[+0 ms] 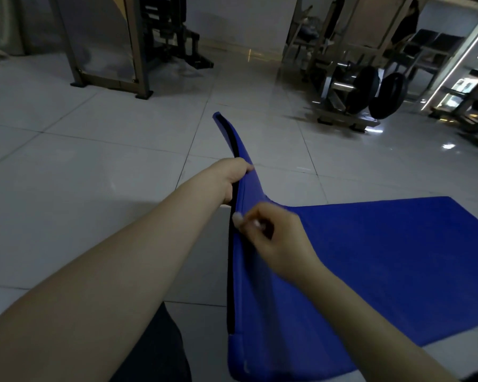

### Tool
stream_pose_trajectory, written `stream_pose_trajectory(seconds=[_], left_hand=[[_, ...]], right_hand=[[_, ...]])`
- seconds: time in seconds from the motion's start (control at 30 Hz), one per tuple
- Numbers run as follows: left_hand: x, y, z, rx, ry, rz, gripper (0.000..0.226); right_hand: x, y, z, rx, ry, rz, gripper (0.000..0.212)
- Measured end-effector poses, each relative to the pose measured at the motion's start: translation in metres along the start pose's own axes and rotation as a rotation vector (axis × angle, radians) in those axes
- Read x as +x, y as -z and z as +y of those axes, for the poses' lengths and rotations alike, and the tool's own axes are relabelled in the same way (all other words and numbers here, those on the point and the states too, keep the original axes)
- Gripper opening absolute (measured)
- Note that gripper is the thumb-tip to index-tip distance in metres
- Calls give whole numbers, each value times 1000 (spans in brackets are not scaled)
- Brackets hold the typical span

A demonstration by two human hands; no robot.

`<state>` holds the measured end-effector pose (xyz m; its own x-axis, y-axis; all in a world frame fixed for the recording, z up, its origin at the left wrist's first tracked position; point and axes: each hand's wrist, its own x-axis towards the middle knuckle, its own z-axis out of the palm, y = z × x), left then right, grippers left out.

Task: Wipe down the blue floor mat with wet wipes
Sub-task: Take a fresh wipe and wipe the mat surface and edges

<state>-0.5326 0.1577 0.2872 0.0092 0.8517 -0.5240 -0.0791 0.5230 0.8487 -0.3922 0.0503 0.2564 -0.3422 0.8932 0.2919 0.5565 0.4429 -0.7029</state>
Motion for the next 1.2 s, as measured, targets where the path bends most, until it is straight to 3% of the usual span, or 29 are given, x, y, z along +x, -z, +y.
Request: stream_pose_trajectory(seconds=[0.13,0.3,0.4,0.63,0.73,0.87,0.97,1.1,1.2], left_hand=[[-2,6,-1,-7,5,1,18],[-8,7,-2,-16,2,-24,21],[-9,6,-1,-7,3,5,19],[-2,11,0,6,15,10,21],[-2,13,0,0,-21,40,22],[-6,11,1,9,-53,65,26],[-4,12,0,2,-56,92,24],[0,14,-1,-21,-34,89,18],[-1,14,-2,-24,-56,77,26]], right_hand=[[-33,-6,-12,41,53,-130,18],[45,-5,-6,-15,-112,86,7],[53,-12,-5,-38,-79,98,9],[-38,-21,-21,83,44,-214,18],[-6,-21,-15,-38,81,-93,15],[52,-19,-4,-104,-35,111,11],[41,-23,-10,-99,-2,24,13],[-23,-29,-25,22,97,-215,17],[-33,-31,-26,-6,161,-228,17]])
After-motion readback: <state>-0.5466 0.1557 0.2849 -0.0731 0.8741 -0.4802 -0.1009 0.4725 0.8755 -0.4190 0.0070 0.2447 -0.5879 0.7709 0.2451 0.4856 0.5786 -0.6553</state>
